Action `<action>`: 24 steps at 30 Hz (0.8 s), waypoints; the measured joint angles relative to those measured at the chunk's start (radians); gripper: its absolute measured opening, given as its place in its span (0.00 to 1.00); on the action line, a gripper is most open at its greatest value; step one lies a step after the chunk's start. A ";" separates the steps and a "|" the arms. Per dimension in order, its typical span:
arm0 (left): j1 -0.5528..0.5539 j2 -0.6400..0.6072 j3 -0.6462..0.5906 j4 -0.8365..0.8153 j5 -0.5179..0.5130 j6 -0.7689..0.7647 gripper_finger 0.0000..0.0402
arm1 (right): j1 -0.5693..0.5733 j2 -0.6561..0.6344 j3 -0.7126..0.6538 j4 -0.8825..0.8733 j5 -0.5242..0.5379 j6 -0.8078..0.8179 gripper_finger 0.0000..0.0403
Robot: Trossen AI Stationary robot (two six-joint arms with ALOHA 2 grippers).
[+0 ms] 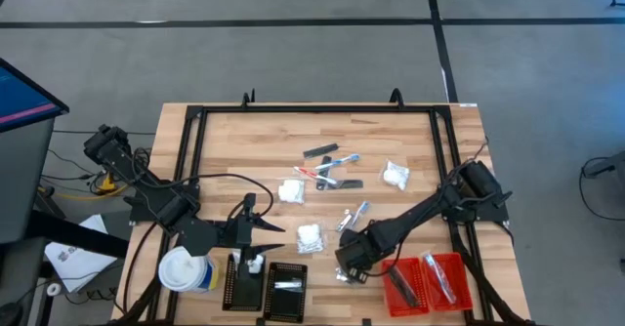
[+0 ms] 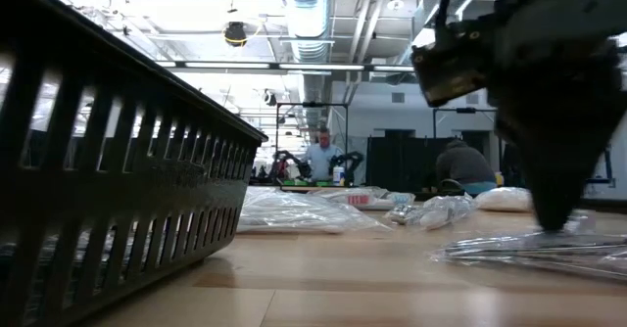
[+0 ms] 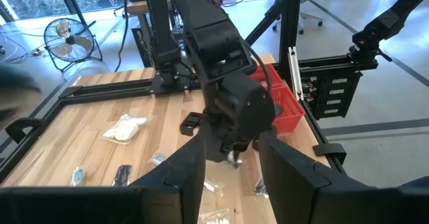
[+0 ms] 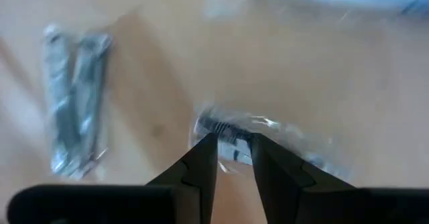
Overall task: Pick & Place Travel size toiletries
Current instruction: Put the nail cutter into the right black bin
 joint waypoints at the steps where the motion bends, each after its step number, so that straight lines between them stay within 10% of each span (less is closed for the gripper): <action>1: 0.000 0.000 0.000 0.000 0.000 0.000 0.33 | 0.004 0.003 0.015 -0.020 0.027 -0.010 0.21; 24: 0.008 -0.001 -0.015 0.023 0.000 0.001 0.33 | 0.094 0.002 0.154 -0.192 0.139 -0.527 0.01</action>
